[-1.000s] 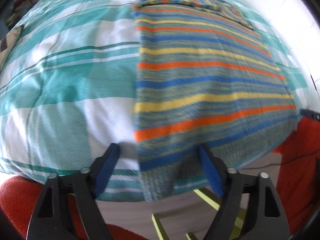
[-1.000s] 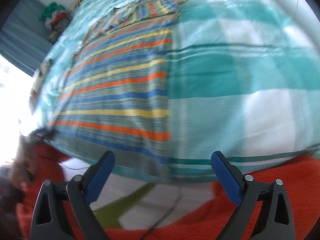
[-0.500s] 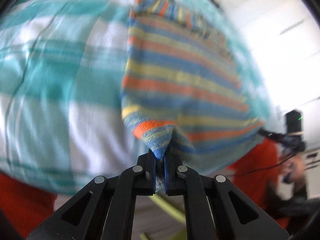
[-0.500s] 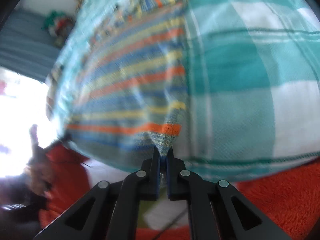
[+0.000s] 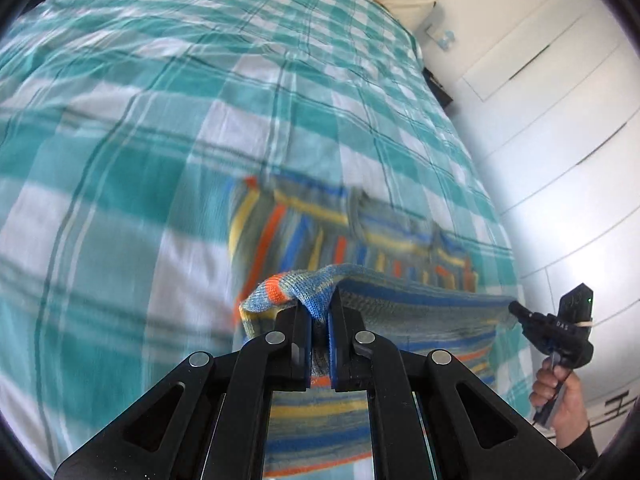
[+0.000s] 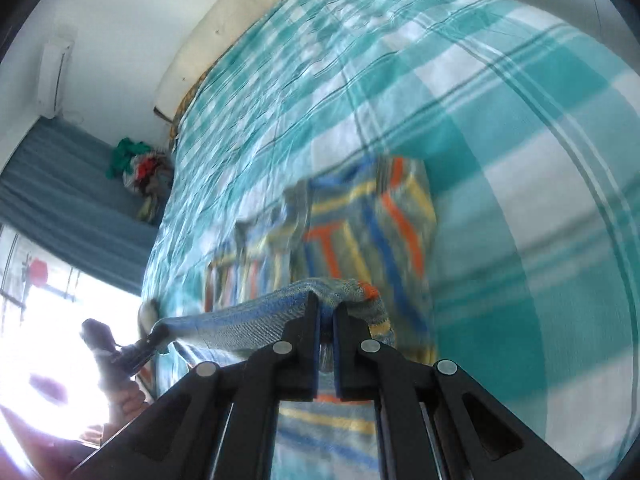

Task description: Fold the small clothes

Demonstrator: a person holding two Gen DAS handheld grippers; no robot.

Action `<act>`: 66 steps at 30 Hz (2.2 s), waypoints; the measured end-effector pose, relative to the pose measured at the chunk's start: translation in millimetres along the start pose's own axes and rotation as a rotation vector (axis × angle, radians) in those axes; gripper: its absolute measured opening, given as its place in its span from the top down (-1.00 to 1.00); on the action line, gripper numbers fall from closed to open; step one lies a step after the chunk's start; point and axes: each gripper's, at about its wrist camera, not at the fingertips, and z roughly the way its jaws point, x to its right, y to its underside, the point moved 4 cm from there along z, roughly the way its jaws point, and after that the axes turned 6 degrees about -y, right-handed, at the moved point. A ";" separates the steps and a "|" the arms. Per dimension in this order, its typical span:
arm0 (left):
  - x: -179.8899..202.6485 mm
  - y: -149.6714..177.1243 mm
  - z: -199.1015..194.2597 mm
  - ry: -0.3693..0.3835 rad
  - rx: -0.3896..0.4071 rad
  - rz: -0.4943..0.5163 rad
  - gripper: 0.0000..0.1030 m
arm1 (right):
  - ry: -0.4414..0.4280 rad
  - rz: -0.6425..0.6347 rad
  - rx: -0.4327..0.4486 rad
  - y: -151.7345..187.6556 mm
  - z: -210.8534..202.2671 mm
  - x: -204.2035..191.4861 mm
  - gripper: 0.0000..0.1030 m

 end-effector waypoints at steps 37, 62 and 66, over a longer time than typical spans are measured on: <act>6.6 134.5 10.4 -0.256 0.025 0.306 -0.64 | 0.236 -0.482 -0.123 89.8 36.0 -36.0 -0.14; -20.4 262.5 -33.9 -0.315 0.149 0.254 -0.96 | 0.504 -0.510 0.130 253.6 -38.8 15.1 -0.46; -20.5 268.0 -34.7 -0.319 0.148 0.276 -0.97 | 0.473 -0.494 0.141 253.1 -39.2 20.6 -0.51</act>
